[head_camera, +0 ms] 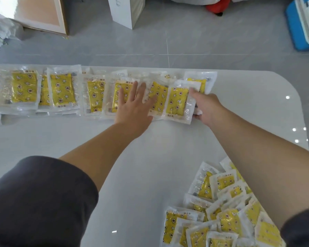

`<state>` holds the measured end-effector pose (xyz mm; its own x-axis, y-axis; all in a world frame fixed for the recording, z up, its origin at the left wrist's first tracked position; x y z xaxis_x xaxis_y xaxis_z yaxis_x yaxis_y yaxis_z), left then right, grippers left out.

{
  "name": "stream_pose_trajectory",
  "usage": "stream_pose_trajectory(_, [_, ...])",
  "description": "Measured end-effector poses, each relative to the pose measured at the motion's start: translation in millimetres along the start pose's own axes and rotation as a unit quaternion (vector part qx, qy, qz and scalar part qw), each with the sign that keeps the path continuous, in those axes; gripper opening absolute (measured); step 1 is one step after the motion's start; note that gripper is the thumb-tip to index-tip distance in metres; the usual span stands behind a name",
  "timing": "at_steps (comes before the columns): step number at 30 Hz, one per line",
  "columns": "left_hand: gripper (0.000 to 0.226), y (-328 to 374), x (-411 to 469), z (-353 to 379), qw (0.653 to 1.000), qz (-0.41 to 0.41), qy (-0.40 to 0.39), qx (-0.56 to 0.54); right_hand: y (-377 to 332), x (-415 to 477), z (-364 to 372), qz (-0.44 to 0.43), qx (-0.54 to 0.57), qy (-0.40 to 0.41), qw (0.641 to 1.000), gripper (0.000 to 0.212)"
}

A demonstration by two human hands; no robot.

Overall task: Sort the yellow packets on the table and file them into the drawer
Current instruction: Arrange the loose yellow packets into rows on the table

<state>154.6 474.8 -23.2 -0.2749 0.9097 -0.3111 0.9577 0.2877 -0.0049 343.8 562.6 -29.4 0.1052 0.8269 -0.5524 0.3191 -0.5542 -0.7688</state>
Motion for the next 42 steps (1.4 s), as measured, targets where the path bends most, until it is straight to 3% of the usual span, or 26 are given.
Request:
stream_pose_trajectory(8, [0.064, 8, -5, 4, 0.998, -0.032, 0.023, 0.049, -15, 43, -45, -0.109, -0.207, -0.002, 0.972, 0.024])
stream_pose_trajectory(12, [0.072, 15, -10, 3, 0.997, -0.049, 0.006, 0.064, -19, 35, -50, -0.16, -0.326, -0.016, 0.932, 0.01])
stream_pose_trajectory(15, [0.065, 27, -32, -6, 0.998, -0.044, 0.038, 0.002, -6, 9, -62, -0.196, -0.343, -0.027, 0.918, 0.037])
stream_pose_trajectory(17, [0.051, 34, -56, -7, 0.996, -0.033, 0.05, -0.066, 12, -16, -65, -0.237, -0.358, -0.062, 0.901, 0.036])
stream_pose_trajectory(19, [0.042, 51, -94, 3, 0.995, -0.025, 0.004, -0.101, 38, -47, -79, -0.263, -0.377, -0.099, 0.883, 0.033])
stream_pose_trajectory(25, [0.035, 103, -213, 56, 0.969, -0.007, -0.203, -0.14, 101, -133, -134, -0.31, -0.377, -0.169, 0.856, 0.025])
stream_pose_trajectory(27, [0.04, 115, -240, 70, 0.964, -0.015, -0.235, -0.121, 113, -154, -146, -0.324, -0.362, -0.191, 0.853, 0.024])
stream_pose_trajectory(31, [0.044, 113, -259, 77, 0.975, -0.073, -0.193, -0.085, 131, -184, -158, -0.341, -0.347, -0.223, 0.845, 0.026])
stream_pose_trajectory(36, [0.019, 111, -260, 81, 0.981, -0.092, -0.164, -0.052, 149, -203, -160, -0.322, -0.31, -0.241, 0.862, 0.025])
stream_pose_trajectory(42, [0.022, 107, -256, 62, 0.972, -0.095, -0.169, -0.132, 158, -221, -159, -0.29, -0.248, -0.267, 0.885, 0.026])
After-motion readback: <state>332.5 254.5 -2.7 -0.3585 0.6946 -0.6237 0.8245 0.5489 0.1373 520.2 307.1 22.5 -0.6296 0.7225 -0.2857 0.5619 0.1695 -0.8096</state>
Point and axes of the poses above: each hand's wrist, its own x-axis towards the middle knuckle, its own z-axis out of the palm, y = z × x, the point moved 6 cm from there along x, towards the middle knuckle, and after that the axes turned 15 degrees about -z, right-handed, at the moved point
